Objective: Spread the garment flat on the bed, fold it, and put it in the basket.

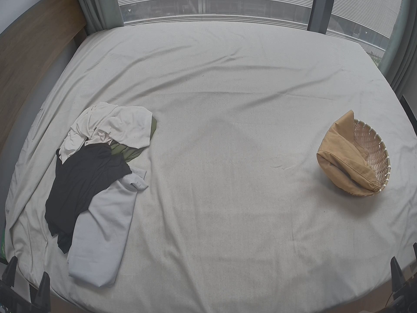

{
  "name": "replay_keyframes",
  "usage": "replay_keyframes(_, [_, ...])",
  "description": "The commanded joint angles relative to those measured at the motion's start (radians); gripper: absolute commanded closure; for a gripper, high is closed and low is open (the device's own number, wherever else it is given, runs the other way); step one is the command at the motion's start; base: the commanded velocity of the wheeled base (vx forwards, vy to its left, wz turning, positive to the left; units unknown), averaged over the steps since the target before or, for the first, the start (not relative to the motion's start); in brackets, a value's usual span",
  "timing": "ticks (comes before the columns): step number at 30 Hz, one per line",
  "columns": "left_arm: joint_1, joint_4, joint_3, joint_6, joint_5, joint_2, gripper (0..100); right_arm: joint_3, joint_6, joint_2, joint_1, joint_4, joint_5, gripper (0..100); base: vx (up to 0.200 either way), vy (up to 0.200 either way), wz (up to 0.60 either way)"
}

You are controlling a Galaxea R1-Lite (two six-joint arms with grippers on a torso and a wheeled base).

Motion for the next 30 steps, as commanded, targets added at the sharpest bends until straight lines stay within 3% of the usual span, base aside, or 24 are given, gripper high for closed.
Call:
replay_keyframes(1, [0.0,0.0,-0.001,0.0,0.006,0.003,0,0.018,0.0,-0.01,0.0,0.0,0.001,0,0.0,0.0,0.0])
replay_keyframes(13, [0.0,-0.038,0.018,0.023,0.073,0.002,0,0.018,0.0,-0.008,0.0,0.0,-0.001,0,0.0,0.0,0.0])
replay_keyframes(15, [-0.002,-0.038,0.018,0.026,0.065,0.002,0,0.018,0.0,-0.008,0.0,0.0,-0.001,0,0.0,0.0,0.0])
replay_keyframes(19, [-0.013,0.014,0.018,0.003,-0.057,-0.012,0,0.018,-0.018,-0.008,0.0,0.0,0.01,0,0.0,0.0,0.0])
replay_keyframes(30, [-0.011,0.008,0.018,0.003,-0.054,-0.015,0,0.018,-0.033,-0.01,0.002,-0.002,0.037,0,0.0,0.0,0.0])
